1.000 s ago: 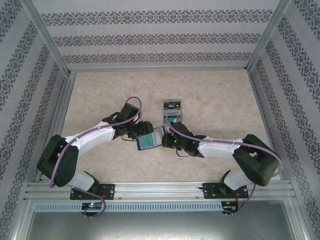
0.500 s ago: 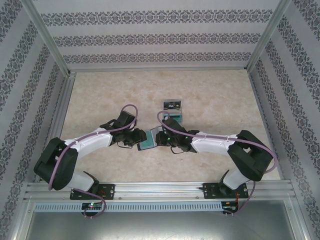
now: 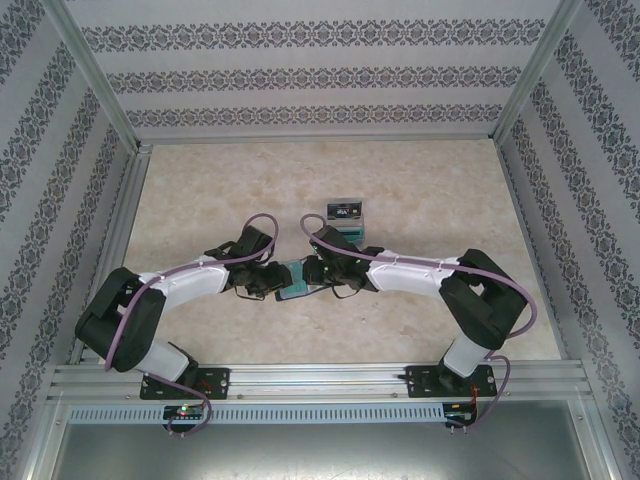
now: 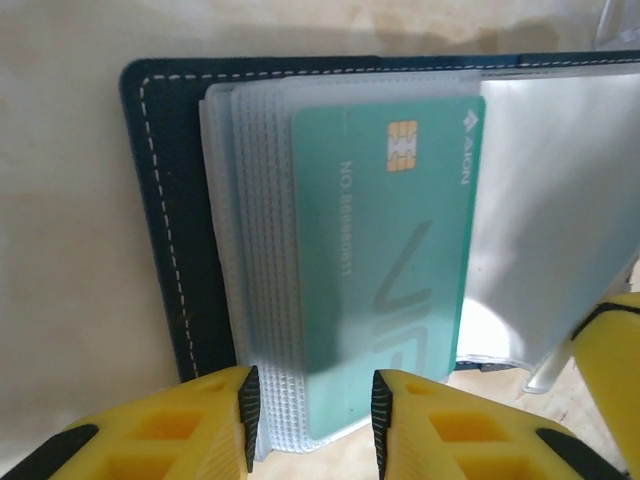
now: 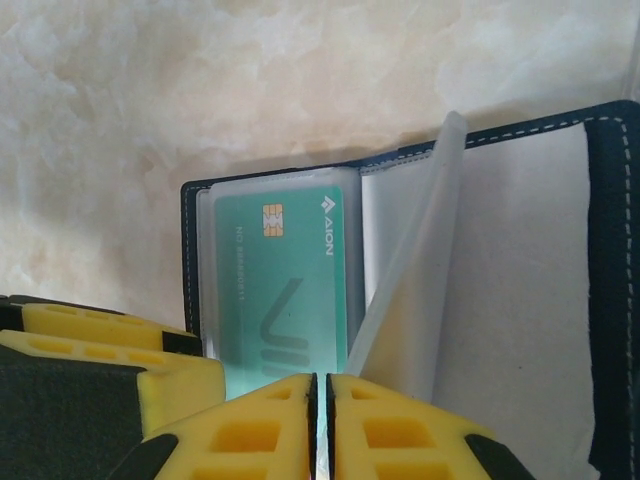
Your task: Take the credit cards out of the card holder
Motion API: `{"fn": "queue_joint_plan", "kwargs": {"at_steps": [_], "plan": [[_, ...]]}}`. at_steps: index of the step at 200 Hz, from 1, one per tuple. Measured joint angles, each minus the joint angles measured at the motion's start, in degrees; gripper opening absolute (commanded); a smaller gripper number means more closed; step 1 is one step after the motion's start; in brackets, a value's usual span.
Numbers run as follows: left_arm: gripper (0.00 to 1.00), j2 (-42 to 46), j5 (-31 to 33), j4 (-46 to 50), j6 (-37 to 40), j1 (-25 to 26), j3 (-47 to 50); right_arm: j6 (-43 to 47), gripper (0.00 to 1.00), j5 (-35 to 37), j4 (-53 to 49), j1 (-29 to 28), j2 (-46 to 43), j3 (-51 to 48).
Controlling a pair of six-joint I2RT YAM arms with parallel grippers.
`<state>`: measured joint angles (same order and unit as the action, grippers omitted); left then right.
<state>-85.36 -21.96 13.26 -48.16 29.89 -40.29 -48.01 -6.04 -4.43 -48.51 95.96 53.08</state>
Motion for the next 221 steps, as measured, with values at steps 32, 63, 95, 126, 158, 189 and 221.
{"fn": "queue_joint_plan", "kwargs": {"at_steps": [32, 63, 95, 126, 158, 189, 221], "plan": [[0.37, -1.1, 0.0, -0.1, 0.2, 0.0, 0.4, 0.4, 0.16, 0.0, -2.6, 0.7, 2.3, 3.8], [0.37, -1.2, 0.0, -0.4, 0.2, 0.0, 0.4, 0.5, 0.16, 0.0, -4.3, 1.5, 4.8, 7.9], [0.37, -1.3, 0.0, -0.4, 0.4, 0.0, 0.4, 0.5, 0.2, -0.1, -5.7, 1.9, 7.2, 11.5], [0.37, -1.3, 0.0, -0.4, 0.7, 0.0, 0.4, 1.4, 0.2, 0.0, -8.8, 1.9, 9.2, 14.9], [0.37, -1.4, 0.0, -0.4, 1.1, 0.0, 0.4, 2.0, 0.21, 0.0, -11.6, 1.9, 9.6, 15.4], [0.37, -1.7, 0.0, -0.4, 1.3, 0.0, 0.1, 2.2, 0.2, -0.1, -12.7, 1.9, 8.9, 12.8], [0.34, -1.9, 0.0, -0.4, 1.5, 0.0, -0.1, 2.2, 0.19, -1.7, -13.3, 1.9, 6.8, 7.2]]}}
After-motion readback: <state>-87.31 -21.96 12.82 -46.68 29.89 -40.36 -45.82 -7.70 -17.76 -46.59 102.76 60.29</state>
